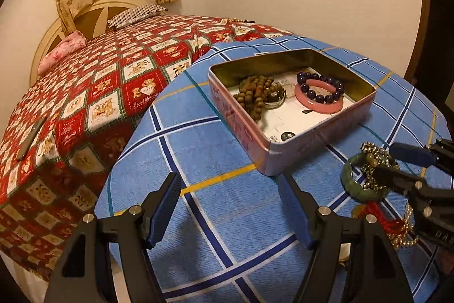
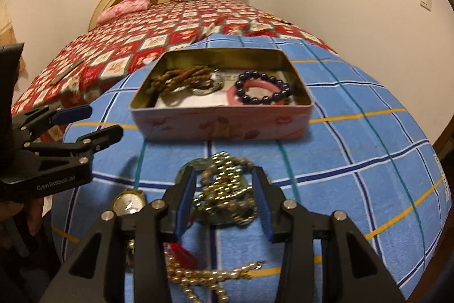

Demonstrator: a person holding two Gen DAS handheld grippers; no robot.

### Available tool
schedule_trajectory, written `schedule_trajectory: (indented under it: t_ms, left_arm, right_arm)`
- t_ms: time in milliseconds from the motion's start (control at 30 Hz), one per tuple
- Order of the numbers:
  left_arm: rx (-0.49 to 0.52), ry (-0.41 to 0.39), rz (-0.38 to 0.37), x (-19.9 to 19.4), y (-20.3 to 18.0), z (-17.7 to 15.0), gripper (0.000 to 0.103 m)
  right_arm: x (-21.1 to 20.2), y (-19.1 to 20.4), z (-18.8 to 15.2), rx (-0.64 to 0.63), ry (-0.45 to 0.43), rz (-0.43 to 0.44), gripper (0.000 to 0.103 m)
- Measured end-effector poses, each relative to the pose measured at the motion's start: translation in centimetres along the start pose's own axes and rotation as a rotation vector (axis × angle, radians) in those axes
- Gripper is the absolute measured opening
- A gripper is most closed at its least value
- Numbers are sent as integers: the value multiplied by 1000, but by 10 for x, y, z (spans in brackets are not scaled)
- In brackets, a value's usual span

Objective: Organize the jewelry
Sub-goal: 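Withdraw both tools from the tin toward the remaining jewelry, then grasp the green jade bangle with the left tool while the right closes on grey beads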

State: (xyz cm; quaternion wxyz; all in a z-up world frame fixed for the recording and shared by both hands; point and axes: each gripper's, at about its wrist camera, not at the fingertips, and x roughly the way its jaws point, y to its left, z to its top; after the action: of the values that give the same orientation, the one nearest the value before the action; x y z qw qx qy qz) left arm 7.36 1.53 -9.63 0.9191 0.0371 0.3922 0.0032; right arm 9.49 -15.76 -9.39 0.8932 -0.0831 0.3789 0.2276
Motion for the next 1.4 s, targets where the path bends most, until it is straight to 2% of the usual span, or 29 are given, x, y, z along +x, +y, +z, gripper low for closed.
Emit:
schedule_trajectory:
  t_ms: [100, 167, 200, 400, 567, 900, 1033, 1067, 1100, 1167, 1233, 1267, 1367, 1400]
  left_arm:
    - [0, -2, -3, 1, -2, 0, 71]
    - [4, -4, -8, 0, -3, 1, 71]
    - [6, -8, -10, 0, -4, 1, 71]
    - [32, -24, -38, -5, -17, 5, 71]
    - [105, -42, -71, -8, -43, 11, 71]
    - [161, 6, -154, 9, -74, 14, 71]
    - [188, -7, -160, 4, -84, 13, 71]
    - [199, -4, -158, 5, -86, 12, 66]
    - [210, 7, -158, 8, -88, 11, 54]
    - [216, 57, -181, 18, -92, 9, 37]
    - [207, 105, -224, 28, -93, 6, 33]
    - [210, 103, -234, 28, -94, 5, 31]
    - [222, 107, -271, 25, -99, 4, 6]
    - [224, 94, -273, 22, -99, 4, 6]
  right_arm:
    - [5, 8, -5, -40, 20, -13, 43]
    - [7, 9, -9, -46, 29, -22, 14]
    - [6, 7, -10, -37, 30, -15, 11]
    - [-17, -2, -6, 20, -58, -1, 10]
    - [-28, -17, -9, 87, -113, -18, 10]
    - [-26, -37, -24, 152, -87, -59, 10]
    - [-28, -38, -25, 147, -93, -63, 10]
    - [-29, -38, -25, 150, -94, -63, 10]
    - [-28, -38, -25, 151, -94, -63, 10]
    - [-28, -38, -26, 153, -94, -63, 10]
    - [-28, -39, -26, 152, -94, -64, 10]
    - [-28, -39, -26, 153, -92, -63, 10]
    - [-27, -41, -28, 157, -84, -60, 10]
    - [-27, -42, -28, 161, -83, -59, 10]
